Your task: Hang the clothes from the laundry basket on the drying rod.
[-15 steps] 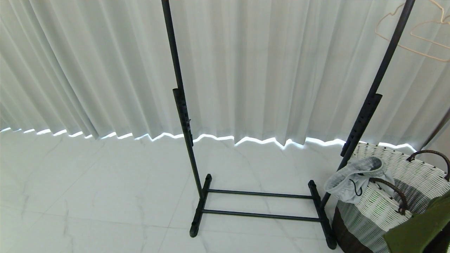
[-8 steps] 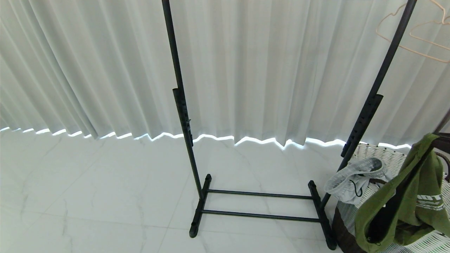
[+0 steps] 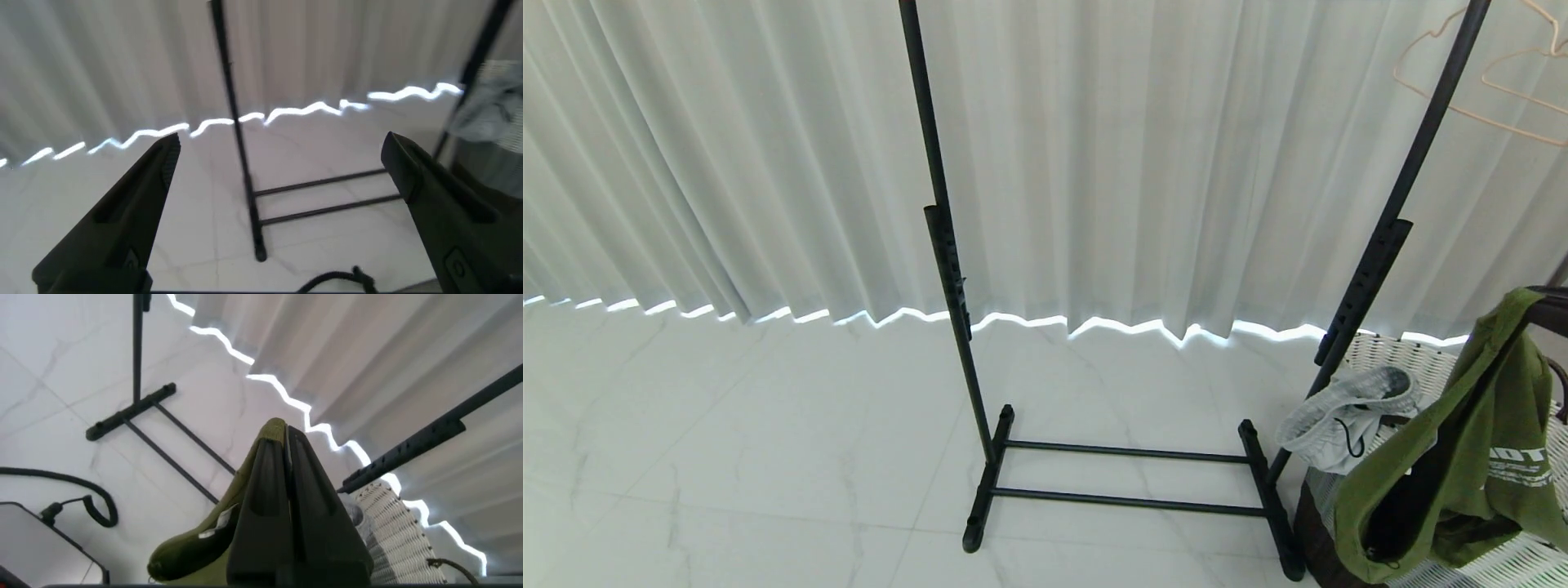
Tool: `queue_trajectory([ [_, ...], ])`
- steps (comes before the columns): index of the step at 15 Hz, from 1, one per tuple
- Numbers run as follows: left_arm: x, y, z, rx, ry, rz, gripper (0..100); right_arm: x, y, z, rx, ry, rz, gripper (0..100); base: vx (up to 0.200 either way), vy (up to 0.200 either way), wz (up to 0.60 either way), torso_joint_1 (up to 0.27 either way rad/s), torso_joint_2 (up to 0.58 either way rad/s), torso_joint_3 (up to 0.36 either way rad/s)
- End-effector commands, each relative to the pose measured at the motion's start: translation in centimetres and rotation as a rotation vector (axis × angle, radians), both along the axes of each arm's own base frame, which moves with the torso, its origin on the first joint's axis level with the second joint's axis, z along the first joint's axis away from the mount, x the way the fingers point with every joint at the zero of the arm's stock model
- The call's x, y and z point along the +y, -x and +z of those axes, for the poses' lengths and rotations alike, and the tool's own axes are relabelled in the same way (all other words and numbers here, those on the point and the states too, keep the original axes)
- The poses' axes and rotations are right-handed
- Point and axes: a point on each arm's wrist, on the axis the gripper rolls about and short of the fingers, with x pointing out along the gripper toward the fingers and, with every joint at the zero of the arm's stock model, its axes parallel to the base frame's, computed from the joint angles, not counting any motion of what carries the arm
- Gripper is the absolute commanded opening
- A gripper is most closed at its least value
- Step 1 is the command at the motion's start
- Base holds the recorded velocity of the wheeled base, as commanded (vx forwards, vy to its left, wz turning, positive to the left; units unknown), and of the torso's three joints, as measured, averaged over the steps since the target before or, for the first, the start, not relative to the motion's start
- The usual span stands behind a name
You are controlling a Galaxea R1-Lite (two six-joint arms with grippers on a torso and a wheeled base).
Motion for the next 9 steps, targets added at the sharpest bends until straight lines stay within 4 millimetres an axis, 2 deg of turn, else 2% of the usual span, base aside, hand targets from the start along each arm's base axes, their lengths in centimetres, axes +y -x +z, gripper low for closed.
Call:
queue_trajectory([
  [1,-1.5,-7.5,7.1,0.144,-0.052,-0.260,100,-0.3,0.4,0.2,-0.016,-0.012,0.001,0,0.000,0.000,0.00,0.000,0.00,0.000],
  [3,-4.0,-12.0,9.4,0.216,-0.053,-0.394,100,-0.5,0.7,0.5,-0.034,-0.026,0.007,0,0.000,0.000,0.00,0.000,0.00,0.000],
  [4,-4.8,-13.7,9.9,0.245,-0.051,-0.415,100,-0.6,0.8,0.6,-0.038,-0.030,0.010,0,0.000,0.000,0.00,0.000,0.00,0.000],
  [5,-6.4,-16.6,10.2,0.292,-0.056,-0.441,100,-0.7,1.2,0.7,-0.045,-0.039,0.037,0,0.000,0.000,0.00,0.000,0.00,0.000],
  [6,-8.0,-18.2,9.6,0.342,-0.070,-0.473,100,-0.7,1.2,0.7,-0.045,-0.041,0.051,0,0.000,0.000,0.00,0.000,0.00,0.000],
  [7,-9.6,-19.2,8.8,0.394,-0.083,-0.495,100,-0.7,1.2,0.7,-0.046,-0.042,0.052,0,0.000,0.000,0.00,0.000,0.00,0.000],
  [8,-10.9,-19.4,8.4,0.425,-0.083,-0.522,100,-0.7,1.2,0.9,-0.048,-0.045,0.061,0,0.000,0.000,0.00,0.000,0.00,0.000],
  [9,-13.8,-19.3,7.9,0.474,-0.063,-0.556,100,-0.6,1.2,1.0,-0.045,-0.055,0.093,0,0.000,0.000,0.00,0.000,0.00,0.000],
])
